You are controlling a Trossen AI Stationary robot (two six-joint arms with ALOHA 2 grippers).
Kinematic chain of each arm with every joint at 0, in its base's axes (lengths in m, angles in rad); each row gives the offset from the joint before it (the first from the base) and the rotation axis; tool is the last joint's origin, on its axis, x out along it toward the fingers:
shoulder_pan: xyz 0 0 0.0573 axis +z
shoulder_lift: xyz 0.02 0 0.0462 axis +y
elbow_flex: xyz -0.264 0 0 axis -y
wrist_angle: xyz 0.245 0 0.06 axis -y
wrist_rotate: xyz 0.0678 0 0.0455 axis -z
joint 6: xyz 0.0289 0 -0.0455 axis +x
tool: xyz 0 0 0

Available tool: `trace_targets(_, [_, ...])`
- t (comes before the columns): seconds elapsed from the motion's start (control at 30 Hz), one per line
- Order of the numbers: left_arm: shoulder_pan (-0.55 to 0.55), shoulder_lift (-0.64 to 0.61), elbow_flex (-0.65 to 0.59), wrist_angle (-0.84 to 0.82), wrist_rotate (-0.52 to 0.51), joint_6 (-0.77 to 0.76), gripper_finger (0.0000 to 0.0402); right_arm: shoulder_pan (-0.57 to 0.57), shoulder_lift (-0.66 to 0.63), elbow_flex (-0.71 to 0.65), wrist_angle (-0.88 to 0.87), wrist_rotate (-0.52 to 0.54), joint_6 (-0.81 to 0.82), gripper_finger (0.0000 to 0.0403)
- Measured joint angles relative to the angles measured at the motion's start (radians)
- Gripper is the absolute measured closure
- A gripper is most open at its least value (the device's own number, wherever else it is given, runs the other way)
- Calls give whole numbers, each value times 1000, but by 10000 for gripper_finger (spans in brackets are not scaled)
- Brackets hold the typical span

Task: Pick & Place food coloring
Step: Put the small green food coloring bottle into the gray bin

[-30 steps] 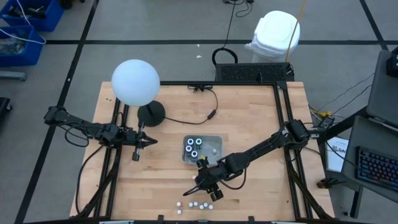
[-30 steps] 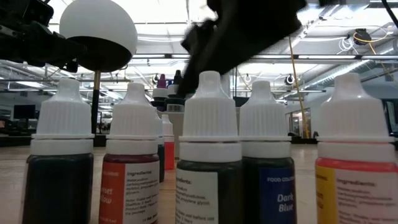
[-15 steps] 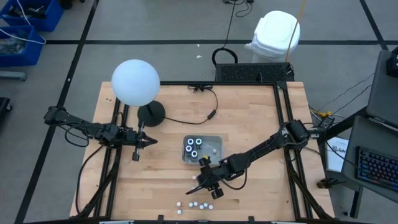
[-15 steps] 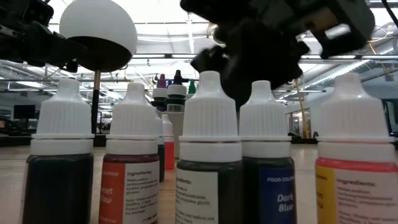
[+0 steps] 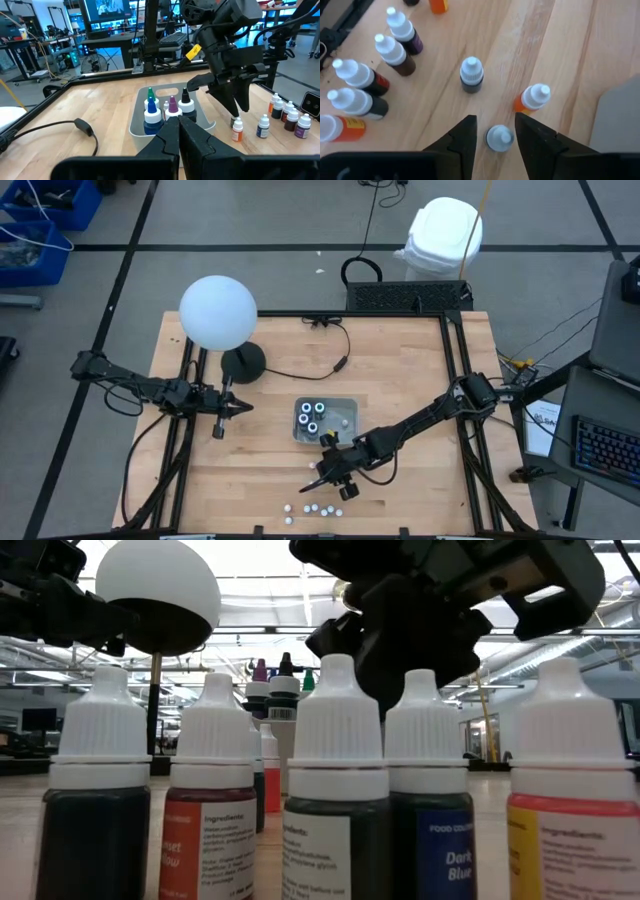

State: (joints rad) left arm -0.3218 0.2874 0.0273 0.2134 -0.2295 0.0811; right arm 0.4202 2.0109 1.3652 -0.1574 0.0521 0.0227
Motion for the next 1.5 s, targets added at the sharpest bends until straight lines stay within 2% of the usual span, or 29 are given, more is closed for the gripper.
trace_targets(0.13, [0, 0, 0, 0, 0, 0, 394, 0, 0, -31, 49, -1, 0, 292])
trace_targets(0.6, [0, 0, 0, 0, 0, 1, 394, 0, -6, -50, 55, -2, 18, 350])
trace_targets(0.77, [0, 0, 0, -2, 0, -7, 394, -3, -86, -27, 5, 8, 17, 345])
trace_targets(0.93, [0, 0, 0, -2, 0, -12, 394, -16, -228, 4, -126, 157, 16, 344])
trace_targets(1.1, [0, 0, 0, -1, 0, 11, 394, -75, -325, 4, -250, 214, 32, 345])
trace_targets(1.5, [0, 0, 0, -7, -1, 29, 394, -206, -267, -32, -296, 206, 30, 344])
